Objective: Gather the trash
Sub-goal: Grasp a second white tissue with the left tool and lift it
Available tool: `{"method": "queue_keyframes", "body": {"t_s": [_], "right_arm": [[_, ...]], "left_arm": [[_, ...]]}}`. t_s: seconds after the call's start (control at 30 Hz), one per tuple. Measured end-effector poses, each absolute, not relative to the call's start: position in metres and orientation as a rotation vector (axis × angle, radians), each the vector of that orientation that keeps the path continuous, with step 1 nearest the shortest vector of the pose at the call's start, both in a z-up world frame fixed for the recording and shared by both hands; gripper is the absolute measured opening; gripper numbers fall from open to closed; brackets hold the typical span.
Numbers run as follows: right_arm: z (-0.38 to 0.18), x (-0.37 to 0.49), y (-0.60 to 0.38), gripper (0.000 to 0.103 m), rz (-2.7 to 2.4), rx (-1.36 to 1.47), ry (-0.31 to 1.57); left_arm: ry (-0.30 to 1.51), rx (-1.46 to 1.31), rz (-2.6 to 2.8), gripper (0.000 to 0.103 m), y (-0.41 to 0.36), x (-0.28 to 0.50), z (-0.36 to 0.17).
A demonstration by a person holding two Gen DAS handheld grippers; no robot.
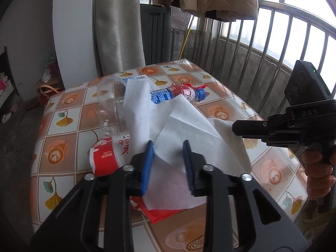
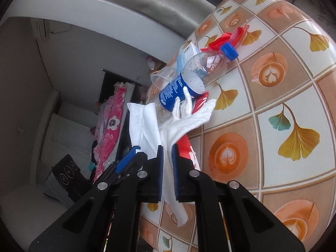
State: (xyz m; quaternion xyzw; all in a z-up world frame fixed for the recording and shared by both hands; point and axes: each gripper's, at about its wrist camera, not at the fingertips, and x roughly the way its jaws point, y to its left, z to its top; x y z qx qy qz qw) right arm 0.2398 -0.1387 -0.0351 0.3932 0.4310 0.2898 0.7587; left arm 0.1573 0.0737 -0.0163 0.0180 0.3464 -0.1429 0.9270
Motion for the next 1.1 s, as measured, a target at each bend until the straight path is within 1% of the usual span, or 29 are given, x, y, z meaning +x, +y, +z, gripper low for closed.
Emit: {"method": "queue_keyframes", "body": {"t_s": [0.03, 0.1, 0.17, 0.33, 0.67, 0.83, 0.97, 1.07, 1.1], "right_arm": [[-0.034, 0.239, -0.138, 0.008, 0.634, 0.855, 0.936], [-0.033, 0.238, -0.138, 0.008, 0.634, 0.849, 0.930], [-0.031, 0.236, -0.139, 0.008, 0.637, 0.850, 0.925], [-0.026, 0.232, -0.141, 0.006, 0.647, 0.852, 0.908], [-0.018, 0.224, -0.146, 0.005, 0.673, 0.886, 0.875], [0.002, 0.213, -0.150, 0.005, 0.698, 0.874, 0.809], [0.008, 0.206, -0.152, 0.005, 0.660, 0.848, 0.792], [-0.003, 0.204, -0.157, 0.006, 0.588, 0.847, 0.823], [-0.007, 0.204, -0.158, 0.012, 0.567, 0.850, 0.841]], "left_arm": [[0.712, 0.042, -0.292, 0.011, 0.074, 0.157, -0.017], [0.720, 0.017, -0.300, 0.002, 0.078, 0.157, -0.017], [0.719, -0.002, -0.305, 0.000, 0.082, 0.157, -0.015], [0.668, -0.040, -0.328, 0.000, 0.091, 0.145, -0.002], [0.478, -0.072, -0.308, 0.000, 0.111, 0.107, 0.059], [0.423, -0.081, -0.270, 0.000, 0.121, 0.093, 0.079], [0.405, -0.086, -0.259, 0.000, 0.125, 0.082, 0.089], [0.411, -0.079, -0.251, 0.000, 0.126, 0.078, 0.090], [0.416, -0.079, -0.250, 0.000, 0.126, 0.077, 0.089]]}}
